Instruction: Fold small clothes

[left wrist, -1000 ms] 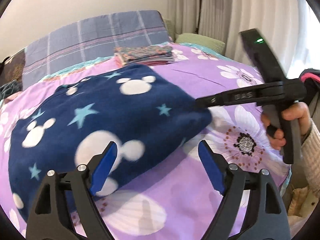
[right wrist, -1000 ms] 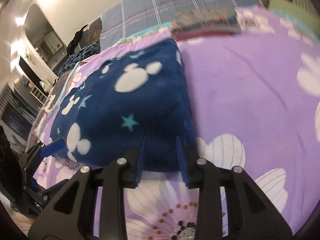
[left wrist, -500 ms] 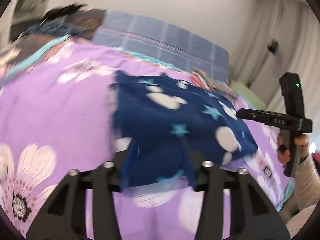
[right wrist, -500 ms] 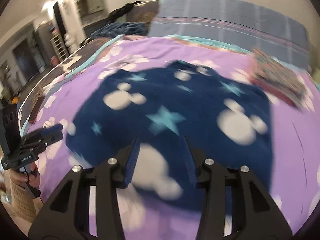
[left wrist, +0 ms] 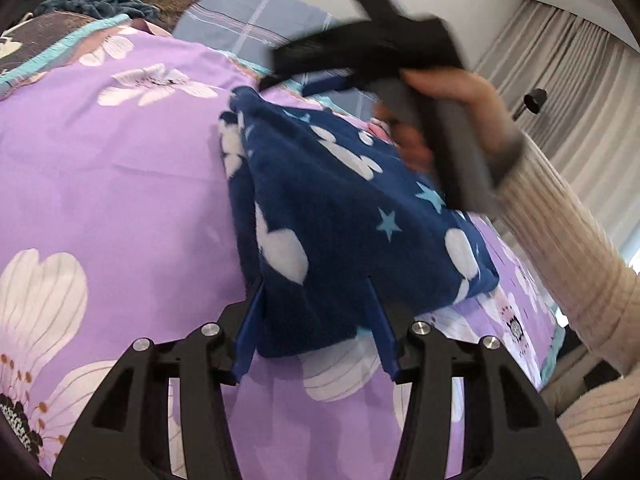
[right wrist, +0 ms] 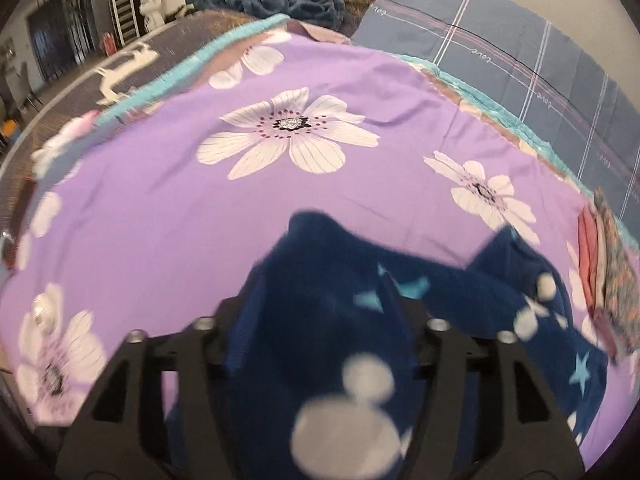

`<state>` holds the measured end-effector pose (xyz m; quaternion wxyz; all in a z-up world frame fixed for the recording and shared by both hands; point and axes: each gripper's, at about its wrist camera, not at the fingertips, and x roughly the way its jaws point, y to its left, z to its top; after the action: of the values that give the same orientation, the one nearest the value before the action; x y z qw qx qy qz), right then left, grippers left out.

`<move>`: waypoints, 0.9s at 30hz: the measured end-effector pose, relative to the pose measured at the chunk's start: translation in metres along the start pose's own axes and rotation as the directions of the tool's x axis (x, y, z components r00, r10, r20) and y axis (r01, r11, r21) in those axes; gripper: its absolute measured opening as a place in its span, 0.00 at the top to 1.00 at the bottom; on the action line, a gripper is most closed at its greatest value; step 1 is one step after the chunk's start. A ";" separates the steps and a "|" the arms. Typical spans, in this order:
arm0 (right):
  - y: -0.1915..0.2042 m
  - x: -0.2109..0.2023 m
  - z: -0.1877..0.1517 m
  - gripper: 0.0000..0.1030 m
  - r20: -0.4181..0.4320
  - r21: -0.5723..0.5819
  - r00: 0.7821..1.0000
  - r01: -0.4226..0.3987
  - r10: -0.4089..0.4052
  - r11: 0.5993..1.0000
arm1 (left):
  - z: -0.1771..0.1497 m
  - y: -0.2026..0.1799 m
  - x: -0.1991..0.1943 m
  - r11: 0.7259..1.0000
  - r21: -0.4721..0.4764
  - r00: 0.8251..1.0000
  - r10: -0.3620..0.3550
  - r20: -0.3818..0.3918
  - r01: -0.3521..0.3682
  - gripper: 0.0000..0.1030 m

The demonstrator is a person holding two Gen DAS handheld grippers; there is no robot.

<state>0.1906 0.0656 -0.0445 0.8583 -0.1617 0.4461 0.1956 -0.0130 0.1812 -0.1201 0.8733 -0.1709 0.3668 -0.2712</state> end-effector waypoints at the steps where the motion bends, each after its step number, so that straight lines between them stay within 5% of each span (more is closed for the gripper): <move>1: 0.005 0.010 0.006 0.27 -0.010 -0.011 1.000 0.017 -0.017 1.000 | -0.001 0.001 0.002 1.000 0.001 1.000 -0.019 -0.010 0.019 0.51; 4: 0.017 0.038 0.014 0.30 -0.067 -0.059 0.993 0.096 -0.100 0.994 | -0.005 0.002 0.013 1.000 -0.001 0.998 -0.025 -0.061 0.025 0.54; 6: 0.020 0.056 0.015 0.91 -0.113 -0.071 0.986 0.117 -0.124 0.991 | -0.005 0.007 0.018 1.000 -0.019 0.997 -0.015 -0.077 0.013 0.73; 7: 0.017 0.058 0.016 0.91 -0.122 -0.029 0.987 0.097 -0.100 0.995 | -0.004 0.011 0.017 0.999 -0.039 0.997 -0.018 -0.080 0.015 0.90; 12: 0.018 0.018 0.032 0.92 0.043 0.044 0.999 -0.031 0.029 0.999 | -0.009 0.013 0.004 1.000 -0.018 0.996 0.019 -0.086 -0.020 0.91; 16: 0.020 0.070 0.025 0.90 -0.091 0.009 0.996 -0.003 0.004 1.000 | -0.009 0.017 0.008 0.999 -0.042 0.994 0.017 -0.107 -0.021 0.88; 18: 0.017 0.083 0.018 0.78 -0.093 0.015 0.994 -0.050 0.052 0.999 | -0.011 0.015 0.007 0.999 -0.028 0.994 0.028 -0.104 -0.031 0.85; 21: 0.009 0.060 0.018 0.63 -0.039 0.037 0.990 -0.135 0.137 0.990 | -0.014 0.013 0.002 1.000 -0.017 0.995 0.023 -0.094 -0.025 0.82; 27: 0.003 -0.048 -0.019 0.50 0.153 -0.061 0.978 -0.136 0.144 0.989 | -0.008 0.018 -0.015 0.997 -0.025 0.996 0.070 -0.047 -0.071 0.67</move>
<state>0.1506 0.0499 -0.0152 0.8705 -0.1352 0.3824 0.2788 -0.0212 0.2040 -0.1261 0.8712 -0.1632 0.3963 -0.2393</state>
